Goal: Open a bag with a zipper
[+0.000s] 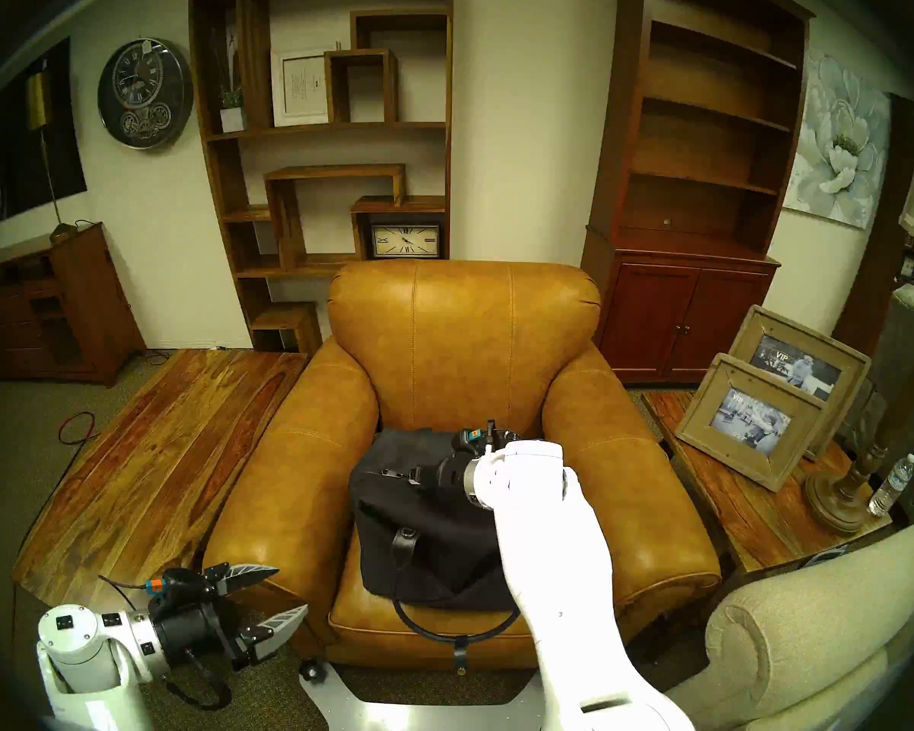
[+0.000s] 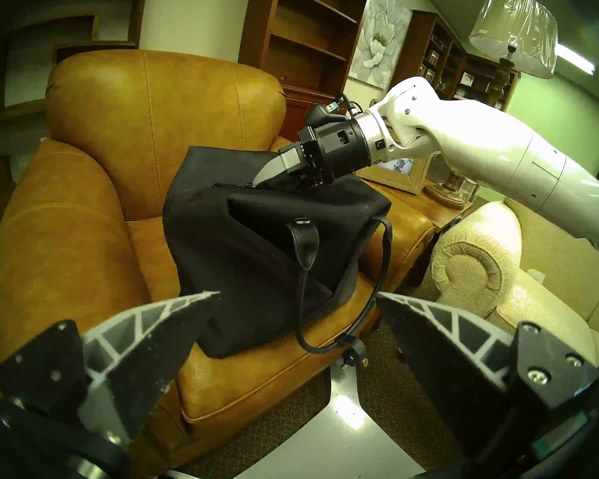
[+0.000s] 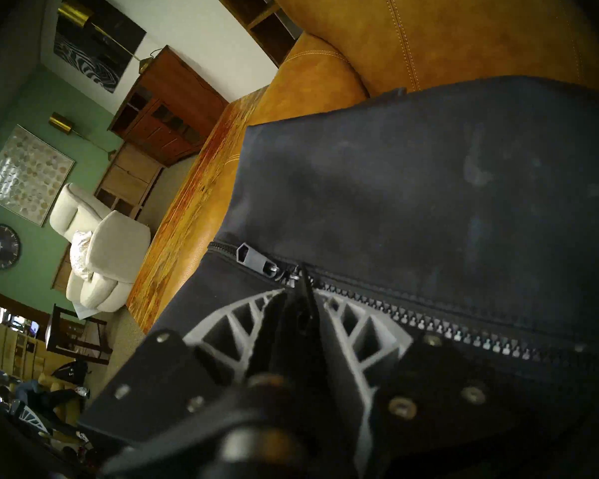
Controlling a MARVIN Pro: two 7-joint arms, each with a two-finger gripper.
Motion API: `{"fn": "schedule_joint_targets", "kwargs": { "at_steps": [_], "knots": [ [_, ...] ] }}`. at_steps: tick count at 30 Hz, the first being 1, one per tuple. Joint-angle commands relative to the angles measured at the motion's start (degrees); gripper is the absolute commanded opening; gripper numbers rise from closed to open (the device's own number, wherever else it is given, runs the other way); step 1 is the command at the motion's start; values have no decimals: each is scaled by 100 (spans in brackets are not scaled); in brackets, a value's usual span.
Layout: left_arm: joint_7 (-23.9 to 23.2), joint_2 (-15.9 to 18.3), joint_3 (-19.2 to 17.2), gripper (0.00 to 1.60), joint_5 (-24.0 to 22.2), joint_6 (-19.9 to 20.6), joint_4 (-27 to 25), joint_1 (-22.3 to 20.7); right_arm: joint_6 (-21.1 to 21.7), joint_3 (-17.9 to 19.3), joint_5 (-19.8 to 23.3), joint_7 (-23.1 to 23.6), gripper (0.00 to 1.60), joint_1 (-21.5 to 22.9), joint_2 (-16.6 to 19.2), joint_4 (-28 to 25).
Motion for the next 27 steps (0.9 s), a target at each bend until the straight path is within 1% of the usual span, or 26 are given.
{"fn": "schedule_joint_targets", "kwargs": {
  "at_steps": [1, 2, 5, 10, 11, 13, 16, 19, 21, 23, 24, 27],
  "knots": [
    [3, 11, 12, 160, -30, -5, -78, 7, 0, -125, -104, -65, 13, 35, 31, -118],
    [3, 11, 12, 160, -30, -5, -78, 7, 0, -168, -144, -65, 0, -4, 73, -193],
    [3, 11, 12, 160, -29, -5, -77, 7, 0, -122, -105, 11, 0, -109, 105, -378],
    [3, 7, 47, 160, -37, 31, -113, 15, 0, -159, -187, 25, 0, -250, 170, -571],
    [63, 11, 136, 160, -50, 88, -163, 22, 0, -159, -190, 47, 0, -264, 184, -587],
    [3, 59, 297, 160, -8, 105, -191, -24, 0, -154, -193, 91, 0, -291, 213, -618],
    [136, 102, 597, 160, -36, 241, -321, -37, 0, -203, -239, 141, 0, -335, 287, -694],
    [329, 263, 886, 160, -71, 438, -357, -219, 0, -210, -247, 193, 0, -375, 333, -742],
    [326, 384, 1046, 160, -102, 577, -345, -382, 0, -210, -259, 218, 0, -393, 365, -767],
    [406, 469, 1197, 160, -49, 706, -359, -500, 0, -199, -258, 248, 0, -409, 398, -821],
    [406, 469, 1197, 160, -49, 706, -359, -500, 0, -199, -258, 248, 0, -409, 398, -821],
    [565, 631, 1476, 160, 70, 990, -223, -770, 0, -152, -227, 324, 0, -403, 439, -851]
  ]
}}
